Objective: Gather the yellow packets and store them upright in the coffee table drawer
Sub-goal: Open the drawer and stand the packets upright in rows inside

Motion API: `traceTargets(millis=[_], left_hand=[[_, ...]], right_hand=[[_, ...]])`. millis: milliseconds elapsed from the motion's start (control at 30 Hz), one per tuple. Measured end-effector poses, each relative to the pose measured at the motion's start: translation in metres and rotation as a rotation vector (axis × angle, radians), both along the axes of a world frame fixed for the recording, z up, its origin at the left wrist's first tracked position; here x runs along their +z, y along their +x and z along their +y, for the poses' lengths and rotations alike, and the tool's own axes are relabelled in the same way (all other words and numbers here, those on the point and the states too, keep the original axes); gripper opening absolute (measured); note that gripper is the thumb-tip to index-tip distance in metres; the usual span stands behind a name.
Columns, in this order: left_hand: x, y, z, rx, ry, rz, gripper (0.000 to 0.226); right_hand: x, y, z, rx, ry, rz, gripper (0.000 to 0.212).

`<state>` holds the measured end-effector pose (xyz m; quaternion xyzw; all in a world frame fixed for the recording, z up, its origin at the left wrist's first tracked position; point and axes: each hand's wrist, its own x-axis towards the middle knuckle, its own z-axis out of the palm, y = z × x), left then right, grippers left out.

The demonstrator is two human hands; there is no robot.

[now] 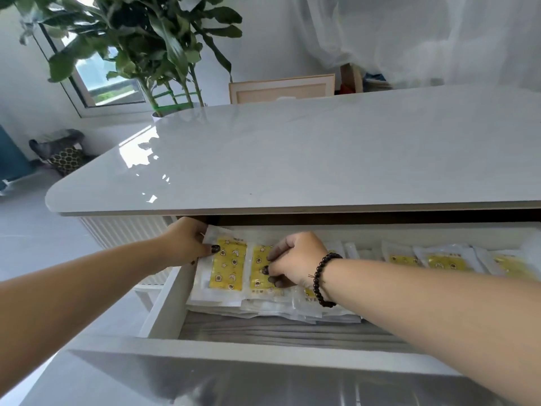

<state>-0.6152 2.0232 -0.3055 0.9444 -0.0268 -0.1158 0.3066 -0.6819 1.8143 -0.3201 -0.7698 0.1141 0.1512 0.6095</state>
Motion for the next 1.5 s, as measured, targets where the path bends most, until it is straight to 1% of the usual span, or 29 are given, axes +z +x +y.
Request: traceTargets(millis=[33,100,133,167,200,300,400,467,533,667,800,900,1000,1133,1200,1267,1333,1400,1500], left_hand=[[-0.003,0.003,0.003,-0.001,0.053,-0.036,0.017],[-0.007,0.005,0.006,-0.005,0.182,-0.086,0.006],[-0.008,0.004,0.004,-0.014,0.267,-0.115,0.012],[-0.010,0.003,0.003,-0.032,0.352,-0.148,0.012],[-0.011,0.002,0.002,-0.052,0.417,-0.183,0.006],[-0.017,0.001,0.001,-0.092,0.505,-0.258,0.023],[-0.019,-0.003,-0.002,-0.143,0.626,-0.288,0.027],[-0.015,-0.006,-0.006,-0.173,0.668,-0.308,0.028],[-0.011,-0.008,-0.009,-0.170,0.652,-0.332,0.026],[0.001,-0.018,-0.016,-0.143,0.536,-0.336,0.020],[0.019,-0.037,-0.026,-0.209,0.433,-0.338,0.013],[0.038,-0.057,-0.037,-0.289,0.411,-0.348,0.013],[0.058,-0.079,-0.047,-0.365,0.397,-0.337,0.016],[0.076,-0.108,-0.050,-0.475,0.352,-0.244,0.017],[0.082,-0.122,-0.048,-0.506,0.333,-0.203,0.017],[0.085,-0.134,-0.043,-0.546,0.329,-0.151,0.021],[0.084,-0.145,-0.038,-0.595,0.347,-0.108,0.024],[0.083,-0.152,-0.034,-0.631,0.390,-0.112,0.023],[0.080,-0.161,-0.033,-0.660,0.433,-0.142,0.025]], right_hand=[[-0.001,0.001,0.002,0.012,0.002,-0.002,0.021],[-0.001,0.003,0.004,0.029,-0.012,-0.014,0.021],[-0.002,0.004,0.005,0.033,-0.025,-0.023,0.021],[-0.002,0.004,0.005,0.034,-0.037,-0.031,0.021],[-0.002,0.004,0.006,0.033,-0.051,-0.038,0.020],[-0.003,0.001,0.005,0.044,-0.089,-0.053,0.020],[-0.003,-0.003,0.004,0.074,-0.118,-0.066,0.019],[-0.002,-0.007,0.002,0.094,-0.136,-0.073,0.019],[0.001,-0.011,-0.002,0.118,-0.159,-0.084,0.019],[0.011,-0.022,-0.012,0.161,-0.196,-0.120,0.019],[0.025,-0.039,-0.022,0.166,-0.268,-0.157,0.020],[0.040,-0.055,-0.031,0.200,-0.369,-0.212,0.019],[0.058,-0.074,-0.042,0.230,-0.483,-0.260,0.013],[0.076,-0.102,-0.062,0.245,-0.672,-0.285,0.007],[0.081,-0.118,-0.073,0.293,-0.808,-0.273,0.007],[0.083,-0.133,-0.085,0.359,-0.936,-0.248,0.008],[0.082,-0.146,-0.096,0.398,-1.019,-0.224,0.007],[0.081,-0.156,-0.106,0.410,-1.048,-0.216,0.013],[0.082,-0.174,-0.116,0.408,-1.021,-0.217,0.020]])
